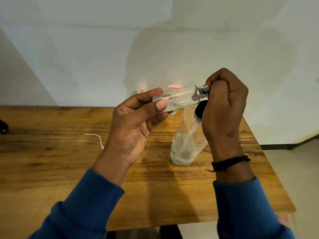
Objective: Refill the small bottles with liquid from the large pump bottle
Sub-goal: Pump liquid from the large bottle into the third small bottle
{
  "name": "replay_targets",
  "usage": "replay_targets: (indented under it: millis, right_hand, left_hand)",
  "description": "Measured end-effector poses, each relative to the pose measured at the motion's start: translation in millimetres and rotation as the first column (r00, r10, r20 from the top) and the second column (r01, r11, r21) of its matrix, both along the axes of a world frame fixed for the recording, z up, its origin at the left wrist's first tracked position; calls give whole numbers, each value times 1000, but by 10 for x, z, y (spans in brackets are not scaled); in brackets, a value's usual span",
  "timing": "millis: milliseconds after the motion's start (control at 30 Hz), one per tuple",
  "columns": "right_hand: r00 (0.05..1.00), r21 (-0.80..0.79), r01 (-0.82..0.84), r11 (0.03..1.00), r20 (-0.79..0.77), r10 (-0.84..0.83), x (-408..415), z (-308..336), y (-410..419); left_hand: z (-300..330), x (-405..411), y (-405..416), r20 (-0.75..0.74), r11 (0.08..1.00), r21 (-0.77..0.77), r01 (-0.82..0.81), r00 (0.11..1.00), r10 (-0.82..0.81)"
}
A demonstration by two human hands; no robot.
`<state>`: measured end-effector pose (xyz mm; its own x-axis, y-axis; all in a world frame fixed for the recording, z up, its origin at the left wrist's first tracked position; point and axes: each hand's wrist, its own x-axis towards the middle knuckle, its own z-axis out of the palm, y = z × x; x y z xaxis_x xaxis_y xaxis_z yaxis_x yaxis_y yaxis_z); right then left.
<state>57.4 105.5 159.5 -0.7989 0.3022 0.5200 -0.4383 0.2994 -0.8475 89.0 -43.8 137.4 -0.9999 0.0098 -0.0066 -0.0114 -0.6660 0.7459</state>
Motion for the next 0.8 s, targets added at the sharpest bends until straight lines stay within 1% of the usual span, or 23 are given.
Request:
replay_targets:
  millis: [167,300,400,500,633,800]
  right_hand:
    - [1000,54,21,998,-6,-21,4,31,24]
    - [1000,30,7,1000,17,-7,1,-1,9]
    - [1000,43,16,999,17,-17,5,19,18]
    - [999,57,35,998,1,-35,5,41,24]
    - [1000,41,11,999,25,-12,-4,0,9]
    - [999,68,34,997,7,-35,10,44,33]
  left_hand:
    - [-4,-11,-9,10,1000,-4,1,1000,-1]
    - [-12,-14,-12,12,1000,-6,-10,1000,10]
    - [-19,-7,-11,13,1000,-21,-2,1000,2]
    - [-14,-12,-5,8,1000,-9,5,1000,-5]
    - [-6,-8,-21,15,1000,-2,-12,1000,12]
    - [-11,-3,8,1,1000,-1,-2,1000,2]
